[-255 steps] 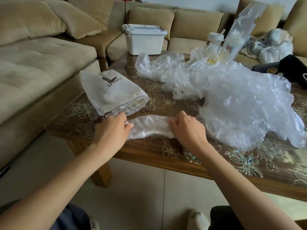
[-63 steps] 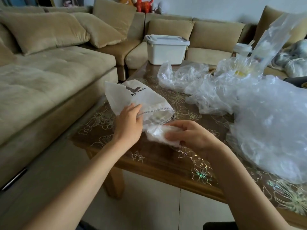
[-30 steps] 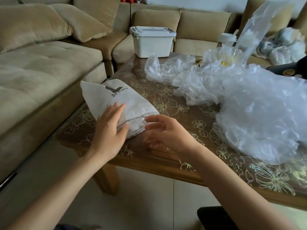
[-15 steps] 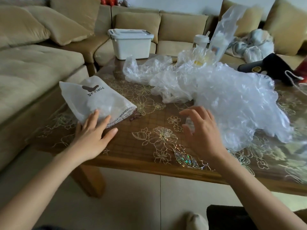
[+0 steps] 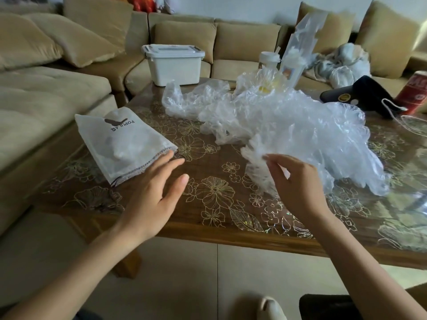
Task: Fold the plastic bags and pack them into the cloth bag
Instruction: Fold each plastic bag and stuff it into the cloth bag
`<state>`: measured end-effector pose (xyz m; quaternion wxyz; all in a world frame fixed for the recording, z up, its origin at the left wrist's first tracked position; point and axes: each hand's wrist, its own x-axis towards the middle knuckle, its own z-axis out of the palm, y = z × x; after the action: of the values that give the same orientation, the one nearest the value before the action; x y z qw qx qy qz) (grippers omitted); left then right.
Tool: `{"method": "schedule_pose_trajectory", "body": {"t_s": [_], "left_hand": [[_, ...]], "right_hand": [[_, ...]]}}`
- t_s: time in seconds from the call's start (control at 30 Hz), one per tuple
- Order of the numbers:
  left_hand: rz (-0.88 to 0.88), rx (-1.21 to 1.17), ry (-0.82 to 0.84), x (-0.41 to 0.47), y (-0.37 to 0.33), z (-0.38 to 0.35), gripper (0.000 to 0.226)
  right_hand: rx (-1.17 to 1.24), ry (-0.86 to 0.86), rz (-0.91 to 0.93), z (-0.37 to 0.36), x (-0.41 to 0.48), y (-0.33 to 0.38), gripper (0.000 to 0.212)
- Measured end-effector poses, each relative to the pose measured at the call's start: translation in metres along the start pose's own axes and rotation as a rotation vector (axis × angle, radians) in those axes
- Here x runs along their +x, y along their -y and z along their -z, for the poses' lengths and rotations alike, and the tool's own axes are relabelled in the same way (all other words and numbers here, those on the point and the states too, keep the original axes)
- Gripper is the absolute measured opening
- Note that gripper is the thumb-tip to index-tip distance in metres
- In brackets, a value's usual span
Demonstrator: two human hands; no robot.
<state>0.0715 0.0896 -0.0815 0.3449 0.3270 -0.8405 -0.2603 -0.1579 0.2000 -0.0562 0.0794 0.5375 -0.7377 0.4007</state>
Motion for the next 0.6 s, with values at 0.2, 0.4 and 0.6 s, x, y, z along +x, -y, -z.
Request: {"method": "schedule_pose_trajectory", "body": {"t_s": [0.2, 0.4, 0.6], "left_hand": [[0.274, -0.442, 0.104, 0.004, -0.022, -0.006, 0.055], [0.377, -0.731, 0.074, 0.015, -0.026, -0.004, 0.084], [0.467, -1.161, 0.176, 0.028, -0.026, 0.013, 0.046]], "right_hand": [[0.752, 0.110, -0.334, 0.000, 0.008, 0.032, 0.021], [1.583, 0.276, -0.605, -0.006, 0.021, 0.060, 0.025], [1.695, 0.436, -0.729, -0.019, 0.028, 0.063, 0.022]]}}
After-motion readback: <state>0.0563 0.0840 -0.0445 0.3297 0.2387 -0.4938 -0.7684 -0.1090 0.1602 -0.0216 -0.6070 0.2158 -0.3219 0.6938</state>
